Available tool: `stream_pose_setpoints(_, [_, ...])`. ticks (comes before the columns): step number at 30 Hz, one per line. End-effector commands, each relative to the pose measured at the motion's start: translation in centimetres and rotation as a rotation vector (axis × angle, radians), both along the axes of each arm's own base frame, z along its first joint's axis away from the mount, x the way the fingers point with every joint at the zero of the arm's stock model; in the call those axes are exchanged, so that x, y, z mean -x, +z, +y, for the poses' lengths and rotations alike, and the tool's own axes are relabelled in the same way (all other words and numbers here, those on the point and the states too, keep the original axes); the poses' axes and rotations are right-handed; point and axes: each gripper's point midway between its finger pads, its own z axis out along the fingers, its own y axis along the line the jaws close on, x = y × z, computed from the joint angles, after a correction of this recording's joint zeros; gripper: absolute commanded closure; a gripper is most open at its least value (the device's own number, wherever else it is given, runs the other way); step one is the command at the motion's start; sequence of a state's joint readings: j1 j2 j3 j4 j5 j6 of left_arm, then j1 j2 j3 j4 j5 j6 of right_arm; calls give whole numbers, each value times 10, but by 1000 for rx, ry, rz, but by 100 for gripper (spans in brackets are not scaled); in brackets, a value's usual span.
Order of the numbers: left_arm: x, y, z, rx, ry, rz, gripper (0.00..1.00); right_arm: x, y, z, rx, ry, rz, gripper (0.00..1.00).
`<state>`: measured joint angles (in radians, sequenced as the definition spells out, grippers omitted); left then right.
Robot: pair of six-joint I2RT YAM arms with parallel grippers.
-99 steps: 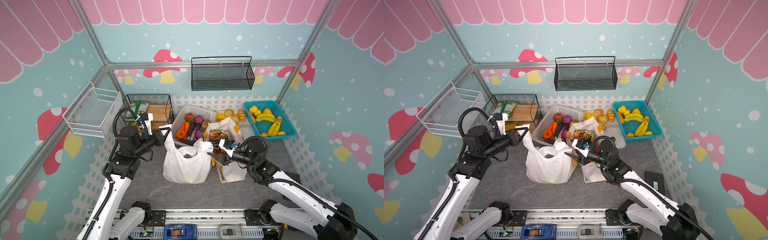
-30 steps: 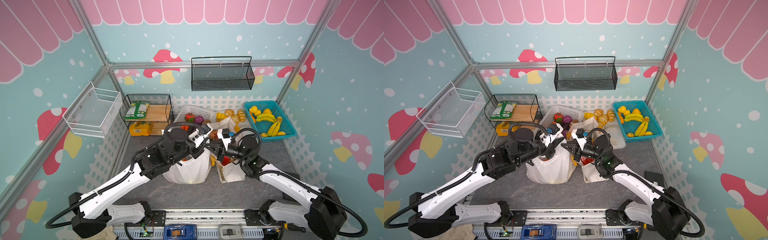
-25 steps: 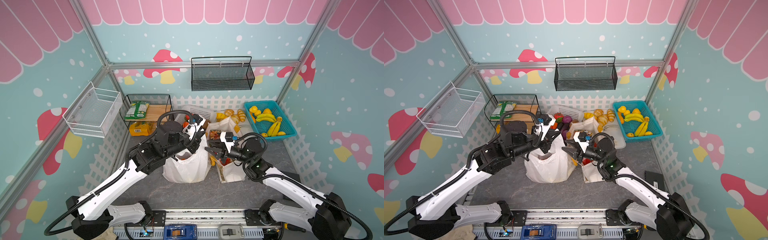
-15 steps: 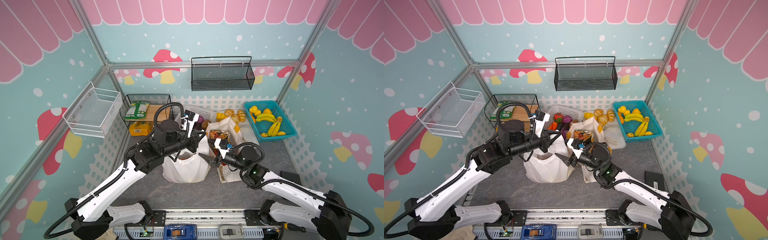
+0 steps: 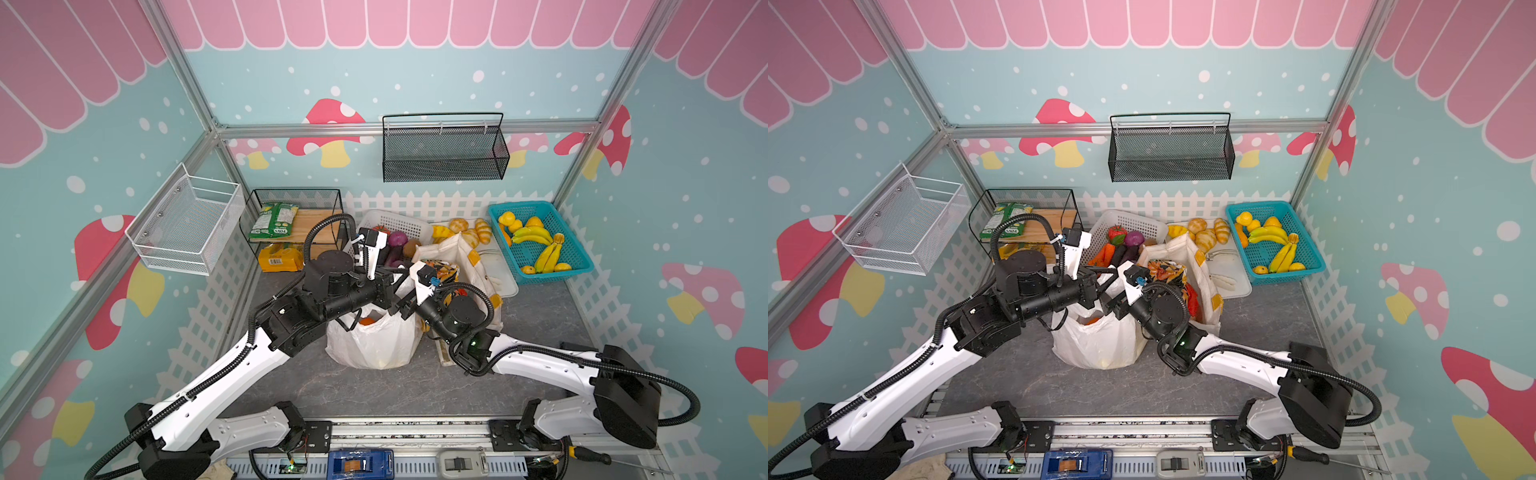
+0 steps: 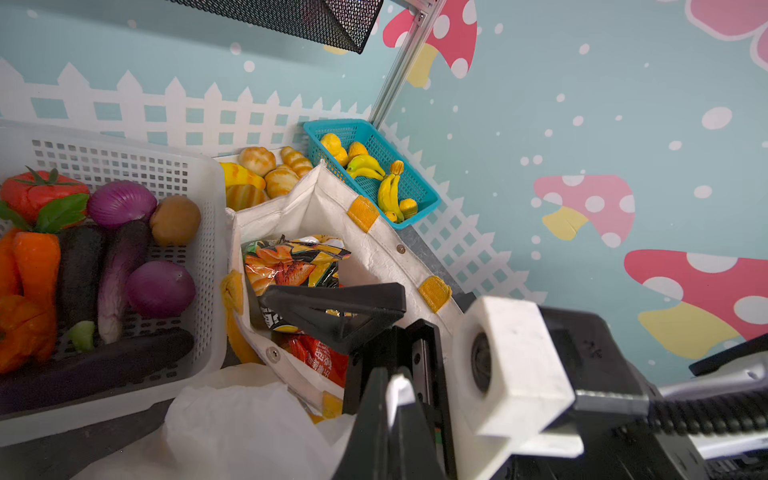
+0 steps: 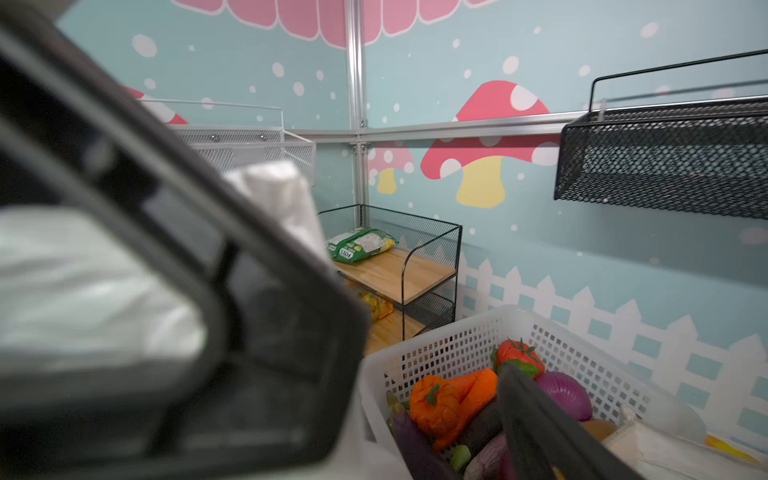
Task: Place the mixed food into the grocery bags and tie them
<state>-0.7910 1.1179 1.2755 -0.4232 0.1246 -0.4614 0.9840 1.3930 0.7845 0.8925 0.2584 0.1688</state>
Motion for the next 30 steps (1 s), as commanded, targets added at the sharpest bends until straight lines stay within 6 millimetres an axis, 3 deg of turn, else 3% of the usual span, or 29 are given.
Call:
stream_pose_setpoints(1, [3,10,3,55,3,-2,100,-21,1,-16,-109,-185,40,14])
stream_pose_setpoints(8, [-1,12,15,77,25,2,100,-36,-93,-18,14,-271,234,30])
stream_pose_setpoints(14, [-9,9,25,91,49,13,100,-30,-111,-13,74,-225,271,41])
stream_pose_setpoints(17, [-13,8,30,93,62,18,100,-27,-108,-12,98,-207,256,39])
stream_pose_setpoints(22, [-16,4,33,94,70,29,100,-19,-71,-8,84,-149,181,24])
stream_pose_setpoints(25, [-16,5,33,103,66,28,100,-9,-46,9,74,-40,120,15])
stream_pose_setpoints(30, [-14,9,33,109,58,22,100,10,-24,25,100,113,1,10])
